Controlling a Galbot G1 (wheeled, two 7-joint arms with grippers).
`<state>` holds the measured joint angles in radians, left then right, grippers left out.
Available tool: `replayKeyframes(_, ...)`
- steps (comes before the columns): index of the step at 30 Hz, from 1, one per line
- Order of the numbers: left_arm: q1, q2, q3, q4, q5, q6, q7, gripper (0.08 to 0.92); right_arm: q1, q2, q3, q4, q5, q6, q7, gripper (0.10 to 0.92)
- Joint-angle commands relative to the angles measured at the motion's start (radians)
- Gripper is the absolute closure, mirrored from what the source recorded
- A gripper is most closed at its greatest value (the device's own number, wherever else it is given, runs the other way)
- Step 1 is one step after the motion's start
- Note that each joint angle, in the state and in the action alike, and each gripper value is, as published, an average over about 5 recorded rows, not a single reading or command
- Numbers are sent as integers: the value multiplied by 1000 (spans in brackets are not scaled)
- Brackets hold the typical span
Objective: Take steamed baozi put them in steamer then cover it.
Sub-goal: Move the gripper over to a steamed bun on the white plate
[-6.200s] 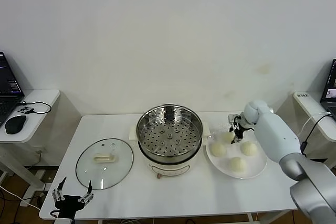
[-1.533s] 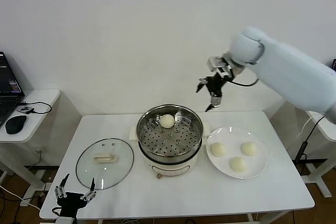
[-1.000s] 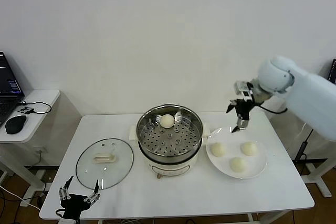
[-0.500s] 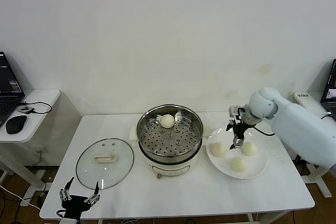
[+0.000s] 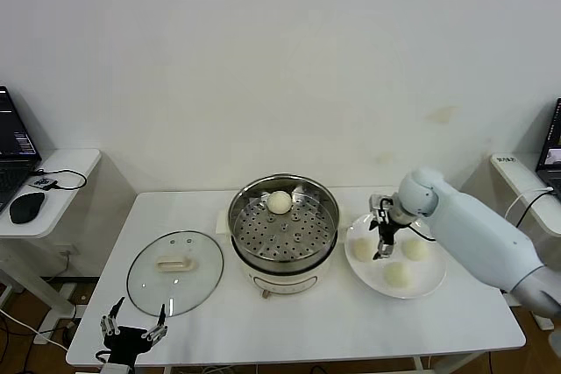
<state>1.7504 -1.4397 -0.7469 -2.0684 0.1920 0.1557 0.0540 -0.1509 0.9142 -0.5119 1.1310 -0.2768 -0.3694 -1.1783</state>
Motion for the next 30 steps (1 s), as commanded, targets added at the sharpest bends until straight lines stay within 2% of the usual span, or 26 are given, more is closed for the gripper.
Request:
replayKeyframes(1, -1, 0, -2, 4, -1, -1, 0, 177, -25, 44, 16, -59, -29, 11, 21, 203)
replayKeyframes(19, -20, -3, -7, 23, -7, -2, -1, 177, -3, 83, 9, -119, -28, 18, 16, 211)
replayKeyframes(30, -19, -3, -6, 27, -6, -3, -2, 177, -10, 80, 17, -135, -22, 16, 0, 341)
